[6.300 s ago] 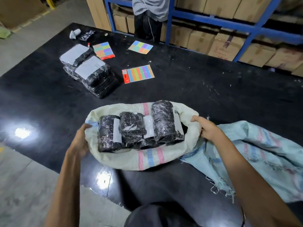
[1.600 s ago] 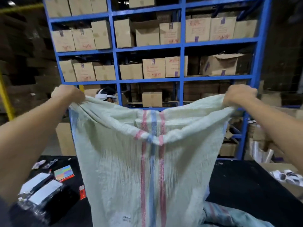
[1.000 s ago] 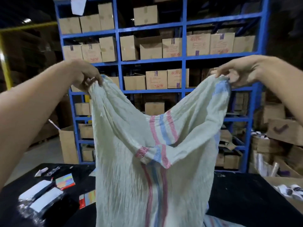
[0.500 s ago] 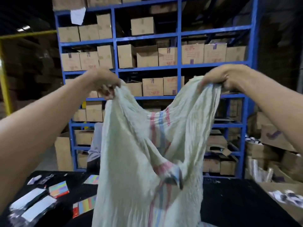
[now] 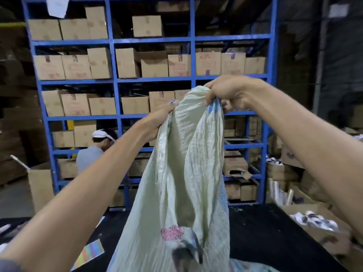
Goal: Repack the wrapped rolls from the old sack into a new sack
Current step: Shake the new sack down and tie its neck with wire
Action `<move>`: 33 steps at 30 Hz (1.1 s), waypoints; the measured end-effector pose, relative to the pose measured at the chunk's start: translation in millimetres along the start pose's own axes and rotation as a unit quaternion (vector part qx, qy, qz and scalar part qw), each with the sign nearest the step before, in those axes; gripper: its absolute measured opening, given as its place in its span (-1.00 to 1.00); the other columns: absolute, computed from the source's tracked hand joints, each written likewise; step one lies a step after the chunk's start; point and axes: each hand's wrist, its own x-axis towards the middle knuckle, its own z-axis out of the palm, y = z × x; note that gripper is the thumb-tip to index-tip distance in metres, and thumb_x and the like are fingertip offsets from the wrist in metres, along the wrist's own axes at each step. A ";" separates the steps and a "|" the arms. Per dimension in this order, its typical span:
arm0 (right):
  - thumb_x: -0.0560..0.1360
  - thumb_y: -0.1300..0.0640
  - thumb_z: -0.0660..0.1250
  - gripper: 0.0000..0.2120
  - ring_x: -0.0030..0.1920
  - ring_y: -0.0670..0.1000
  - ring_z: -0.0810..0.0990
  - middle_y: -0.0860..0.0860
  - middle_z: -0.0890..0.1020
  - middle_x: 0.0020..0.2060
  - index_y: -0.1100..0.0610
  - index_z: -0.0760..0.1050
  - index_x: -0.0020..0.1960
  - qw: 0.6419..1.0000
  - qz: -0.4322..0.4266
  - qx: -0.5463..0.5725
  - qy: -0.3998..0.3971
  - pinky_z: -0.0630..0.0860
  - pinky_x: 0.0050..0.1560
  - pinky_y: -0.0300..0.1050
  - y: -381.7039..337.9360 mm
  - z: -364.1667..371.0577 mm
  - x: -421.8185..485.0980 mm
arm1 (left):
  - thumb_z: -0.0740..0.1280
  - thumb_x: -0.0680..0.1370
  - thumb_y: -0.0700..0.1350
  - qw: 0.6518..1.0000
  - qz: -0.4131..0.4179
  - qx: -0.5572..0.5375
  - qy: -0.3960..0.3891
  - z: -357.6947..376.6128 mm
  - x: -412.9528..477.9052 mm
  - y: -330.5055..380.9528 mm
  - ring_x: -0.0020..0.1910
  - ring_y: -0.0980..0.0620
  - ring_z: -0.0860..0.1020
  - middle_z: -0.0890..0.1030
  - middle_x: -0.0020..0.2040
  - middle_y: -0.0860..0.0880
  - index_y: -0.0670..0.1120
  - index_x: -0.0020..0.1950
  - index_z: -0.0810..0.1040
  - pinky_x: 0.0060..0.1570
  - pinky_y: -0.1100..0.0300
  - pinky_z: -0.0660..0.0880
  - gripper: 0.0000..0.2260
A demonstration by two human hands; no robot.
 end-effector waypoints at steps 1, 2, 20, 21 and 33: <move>0.51 0.27 0.32 -0.61 -0.20 0.08 0.46 0.10 0.50 -0.06 0.24 0.49 0.33 1.000 0.019 -0.004 0.016 0.47 -0.14 -0.02 6.1 6.2 3.1 | 0.16 0.70 0.07 1.000 0.001 0.009 0.023 -2.4 8.9 0.0 -0.23 0.16 0.70 0.73 -0.12 0.07 0.00 0.10 0.59 -0.29 0.31 0.58 -0.75; 0.56 0.19 0.32 -0.73 -0.22 0.07 0.45 0.07 0.49 -0.08 0.19 0.51 0.25 0.999 0.035 -0.010 0.035 0.51 -0.16 -0.02 12.8 13.7 5.2 | 0.15 0.70 0.09 0.999 0.006 0.015 0.043 -4.0 15.8 1.3 -0.23 0.15 0.70 0.73 -0.11 0.06 0.00 0.10 0.59 -0.30 0.32 0.58 -0.73; 0.52 0.19 0.39 -0.77 -0.09 0.07 0.71 0.15 0.69 -0.06 0.28 0.53 0.13 0.946 0.047 0.305 -0.096 0.69 -0.02 0.01 -6.2 66.3 -37.8 | 0.31 0.53 0.28 0.986 0.039 -0.115 0.115 -87.7 73.0 -18.1 0.04 -0.09 0.67 0.65 0.19 -0.10 -0.08 0.37 0.52 0.13 0.07 0.57 -0.43; 0.58 0.25 0.32 -0.83 -0.12 0.11 0.74 0.20 0.69 -0.05 0.31 0.51 0.15 0.931 0.040 0.357 -0.056 0.71 -0.13 0.03 -16.0 57.9 -28.9 | 0.29 0.49 0.37 0.989 0.045 -0.133 0.043 -89.9 57.9 -13.6 0.14 -0.14 0.66 0.62 0.28 -0.14 -0.07 0.46 0.46 0.19 -0.02 0.57 -0.31; 0.63 0.33 0.17 -0.76 0.02 0.39 0.67 0.42 0.57 0.15 0.40 0.35 0.27 0.840 -0.010 0.540 0.055 0.67 -0.12 0.26 -24.7 35.0 22.9 | 0.32 0.49 -0.34 0.962 0.115 0.238 -0.062 -70.9 11.5 -13.1 -0.16 0.01 0.57 0.59 -0.13 -0.05 -0.25 0.18 0.52 -0.12 0.15 0.56 -0.74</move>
